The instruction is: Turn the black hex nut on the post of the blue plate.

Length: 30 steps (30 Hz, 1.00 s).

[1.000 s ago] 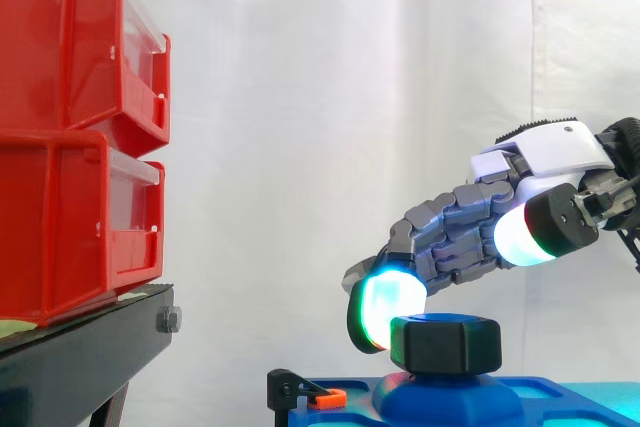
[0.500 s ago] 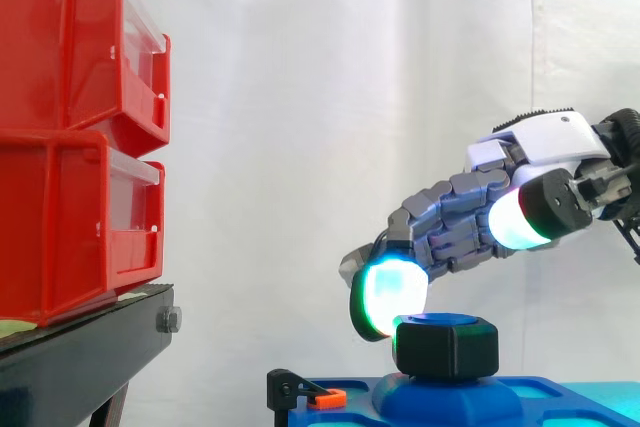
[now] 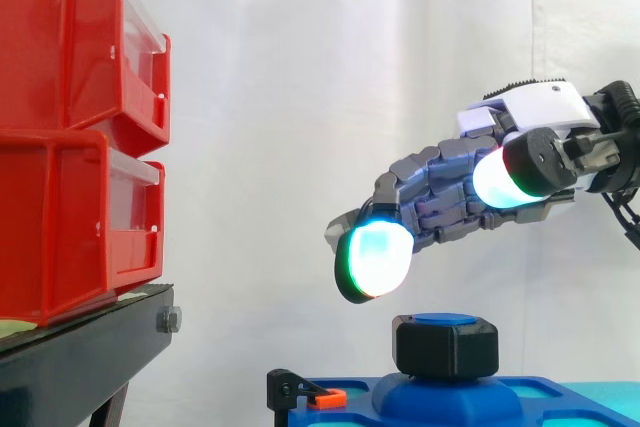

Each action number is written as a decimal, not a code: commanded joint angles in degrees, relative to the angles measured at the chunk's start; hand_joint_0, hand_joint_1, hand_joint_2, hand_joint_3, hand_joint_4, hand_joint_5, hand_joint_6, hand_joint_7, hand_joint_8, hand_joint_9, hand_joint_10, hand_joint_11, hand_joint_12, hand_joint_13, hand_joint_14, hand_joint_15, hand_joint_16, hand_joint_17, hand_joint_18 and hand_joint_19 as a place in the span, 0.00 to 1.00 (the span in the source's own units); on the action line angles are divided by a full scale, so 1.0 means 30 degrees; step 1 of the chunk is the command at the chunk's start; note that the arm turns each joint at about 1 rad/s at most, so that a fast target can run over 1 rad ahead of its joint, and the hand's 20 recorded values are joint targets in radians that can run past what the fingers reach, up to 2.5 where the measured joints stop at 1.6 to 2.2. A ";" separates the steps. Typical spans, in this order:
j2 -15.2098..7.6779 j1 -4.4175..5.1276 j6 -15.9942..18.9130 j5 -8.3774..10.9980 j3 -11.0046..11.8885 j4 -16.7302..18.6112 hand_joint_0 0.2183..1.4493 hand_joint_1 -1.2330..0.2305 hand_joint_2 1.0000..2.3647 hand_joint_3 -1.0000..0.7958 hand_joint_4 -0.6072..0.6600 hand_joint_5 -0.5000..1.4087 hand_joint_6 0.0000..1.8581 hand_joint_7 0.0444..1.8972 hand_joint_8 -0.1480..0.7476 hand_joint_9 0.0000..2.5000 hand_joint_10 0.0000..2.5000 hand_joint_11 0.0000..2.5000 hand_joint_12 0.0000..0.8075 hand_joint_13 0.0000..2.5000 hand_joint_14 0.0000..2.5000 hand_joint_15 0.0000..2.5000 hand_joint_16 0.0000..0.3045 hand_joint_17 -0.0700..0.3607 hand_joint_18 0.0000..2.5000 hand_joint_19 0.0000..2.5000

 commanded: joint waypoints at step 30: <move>-0.0028 0.1589 0.0316 0.2303 -0.0724 0.0826 0.18 0.52 0.00 0.28 0.62 0.14 0.27 0.45 0.42 0.00 0.00 0.00 0.42 0.00 0.00 0.00 0.15 0.40 0.00 0.00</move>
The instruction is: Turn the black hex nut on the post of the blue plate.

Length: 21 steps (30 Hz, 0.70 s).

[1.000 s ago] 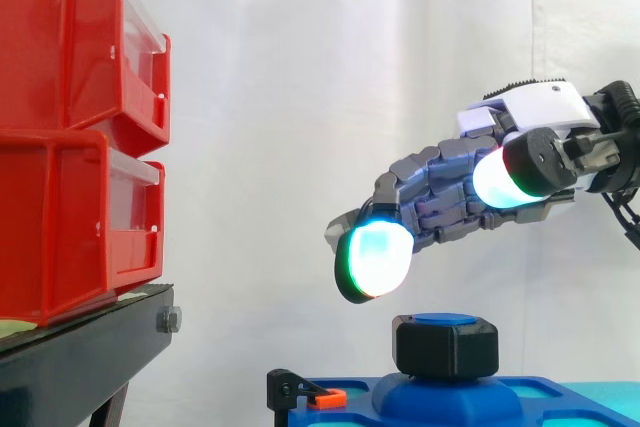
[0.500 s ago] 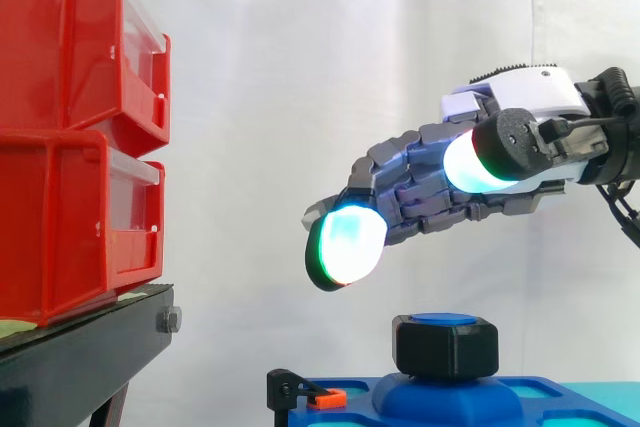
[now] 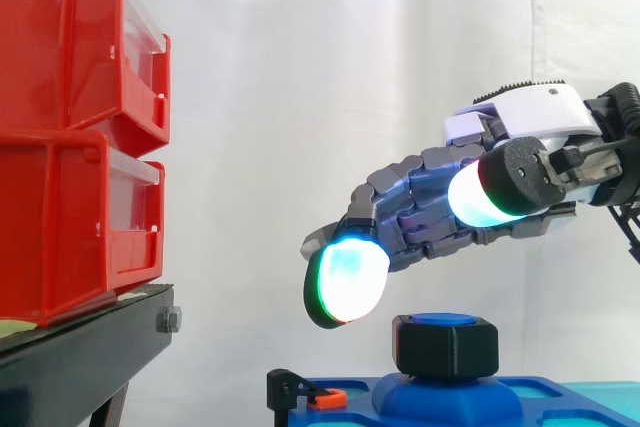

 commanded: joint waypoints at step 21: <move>-0.0005 0.0020 -0.0018 -0.0069 -0.0023 -0.1379 0.18 0.52 0.00 0.28 0.62 0.14 0.27 0.44 0.43 0.00 0.00 0.00 0.42 0.00 0.00 0.00 0.15 0.40 0.00 0.00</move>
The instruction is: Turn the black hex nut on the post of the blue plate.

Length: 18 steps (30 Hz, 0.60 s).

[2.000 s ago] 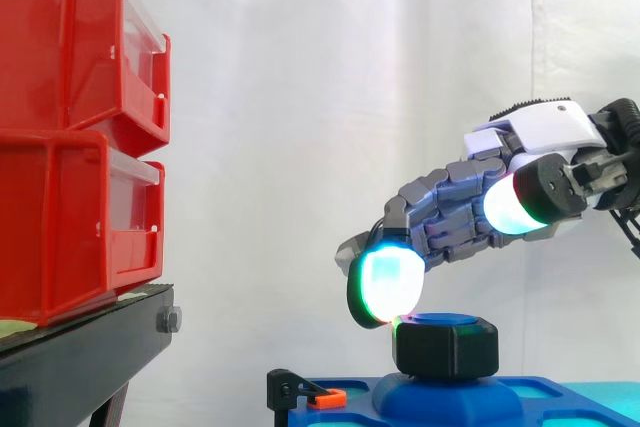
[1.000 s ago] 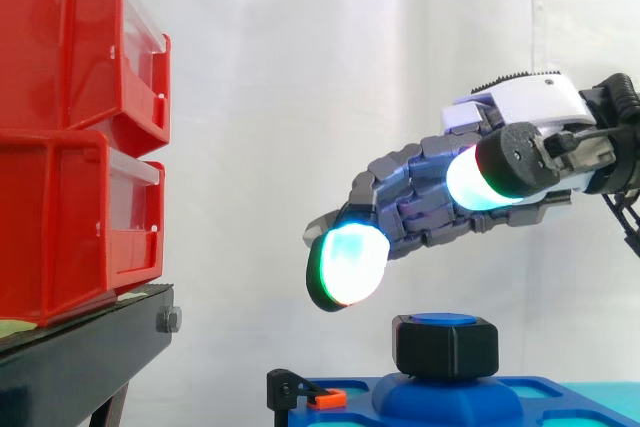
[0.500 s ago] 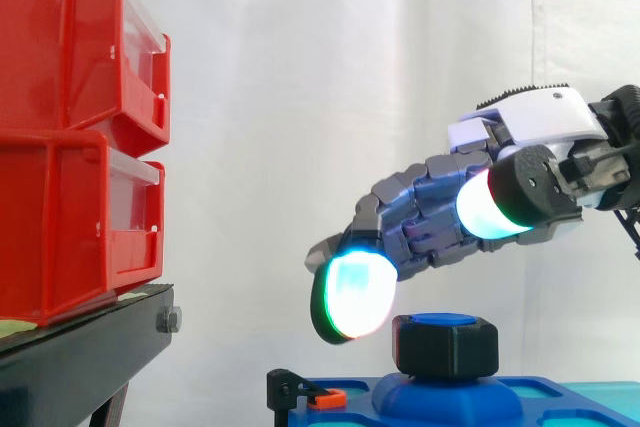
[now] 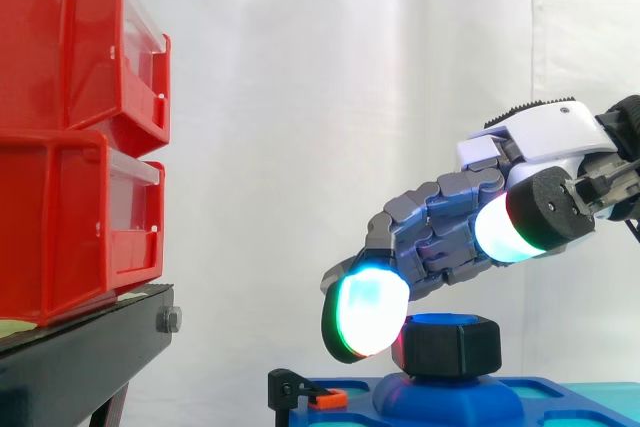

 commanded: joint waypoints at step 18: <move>0.0022 -0.0375 -0.0351 -0.0472 0.0022 0.0282 0.18 0.52 0.00 0.28 0.62 0.14 0.27 0.45 0.43 0.00 0.00 0.00 0.43 0.00 0.00 0.00 0.15 0.40 0.00 0.00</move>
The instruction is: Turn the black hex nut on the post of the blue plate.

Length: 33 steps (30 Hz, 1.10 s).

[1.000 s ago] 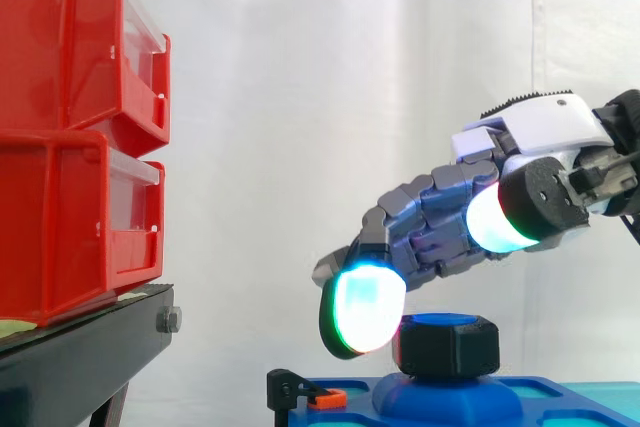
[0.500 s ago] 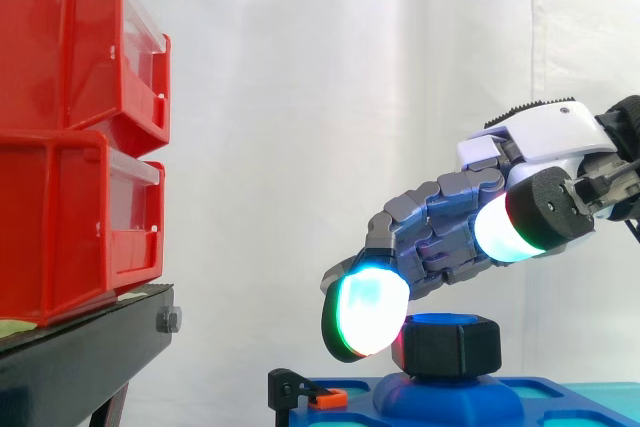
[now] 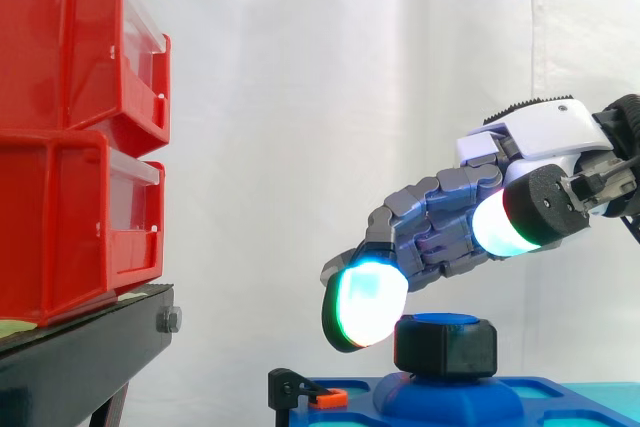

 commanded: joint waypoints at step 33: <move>0.0003 -0.0931 -0.0456 -0.1013 0.1286 -0.1698 0.18 0.53 0.00 0.28 0.63 0.14 0.27 0.45 0.43 0.00 0.00 0.00 0.43 0.00 0.00 0.00 0.15 0.40 0.00 0.00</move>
